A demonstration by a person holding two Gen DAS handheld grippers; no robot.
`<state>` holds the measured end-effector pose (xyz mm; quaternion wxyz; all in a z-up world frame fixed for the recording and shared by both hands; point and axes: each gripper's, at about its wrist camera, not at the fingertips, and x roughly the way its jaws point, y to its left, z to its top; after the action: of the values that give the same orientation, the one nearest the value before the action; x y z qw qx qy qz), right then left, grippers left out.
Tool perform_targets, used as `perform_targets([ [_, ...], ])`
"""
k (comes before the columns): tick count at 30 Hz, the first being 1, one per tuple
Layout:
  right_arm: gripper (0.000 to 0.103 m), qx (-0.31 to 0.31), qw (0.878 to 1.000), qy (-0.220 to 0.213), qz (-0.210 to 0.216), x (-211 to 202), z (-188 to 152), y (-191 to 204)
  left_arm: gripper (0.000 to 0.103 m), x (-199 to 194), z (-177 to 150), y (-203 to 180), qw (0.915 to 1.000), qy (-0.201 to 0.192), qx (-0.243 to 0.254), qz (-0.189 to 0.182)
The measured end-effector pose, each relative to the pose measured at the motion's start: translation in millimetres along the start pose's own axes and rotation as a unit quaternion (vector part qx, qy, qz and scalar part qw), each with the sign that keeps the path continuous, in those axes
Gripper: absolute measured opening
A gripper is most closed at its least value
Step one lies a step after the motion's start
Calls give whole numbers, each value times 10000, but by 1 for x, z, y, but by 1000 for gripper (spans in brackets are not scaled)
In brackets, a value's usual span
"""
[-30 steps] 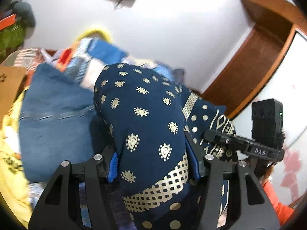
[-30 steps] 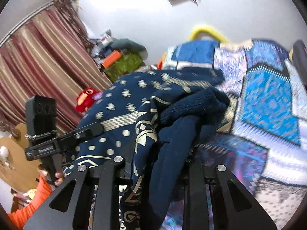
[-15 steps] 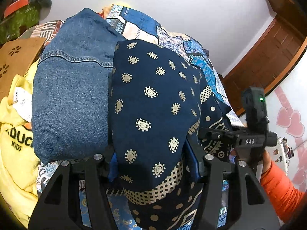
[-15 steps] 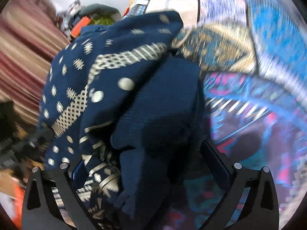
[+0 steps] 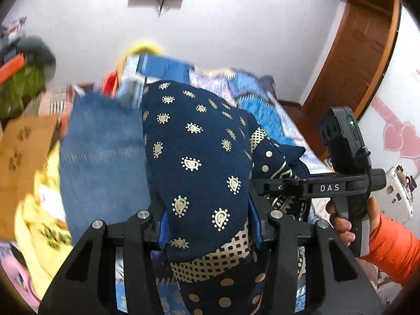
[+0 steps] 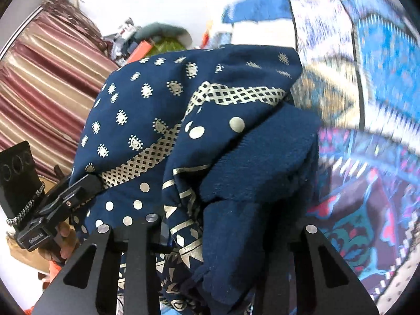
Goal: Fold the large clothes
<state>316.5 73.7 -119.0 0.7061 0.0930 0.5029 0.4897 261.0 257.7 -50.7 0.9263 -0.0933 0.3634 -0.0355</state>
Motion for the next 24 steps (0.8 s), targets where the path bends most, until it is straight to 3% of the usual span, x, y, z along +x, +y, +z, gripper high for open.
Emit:
perform_targets([
  [7, 32, -642, 9961, -553, -247, 7, 56, 60, 47, -41, 50, 48, 9982, -487, -347, -70],
  [11, 35, -759, 9955, -438, -364, 54, 90, 77, 51, -30, 62, 106, 9935, -458, -1037, 38],
  [13, 39, -733, 9951, -194, -640, 85, 94, 72, 53, -8, 56, 132, 9904, -178, -1333, 321],
  [15, 39, -503, 9950, 185, -843, 121, 93, 56, 54, 22, 42, 160, 9850, 355, -1495, 790],
  [16, 39, -358, 9940, 421, -949, 135, 90, 45, 58, 34, 34, 168, 9825, 527, -1487, 993],
  [17, 41, -211, 9916, 657, -1094, 148, 85, 32, 68, 41, 26, 178, 9826, 562, -1478, 976],
  [18, 48, -76, 9917, 706, -1068, 155, 78, 19, 78, 42, 21, 183, 9831, 488, -1526, 890],
  [19, 59, -4, 9934, 618, -965, 152, 74, 13, 80, 40, 17, 186, 9829, 407, -1601, 815],
  [21, 68, 63, 9953, 370, -895, 136, 66, 0, 81, 36, 17, 180, 9841, 340, -1511, 869],
  [24, 69, -98, 9937, 208, -1100, 112, 57, -6, 81, 28, 17, 164, 9848, 323, -1278, 1131],
])
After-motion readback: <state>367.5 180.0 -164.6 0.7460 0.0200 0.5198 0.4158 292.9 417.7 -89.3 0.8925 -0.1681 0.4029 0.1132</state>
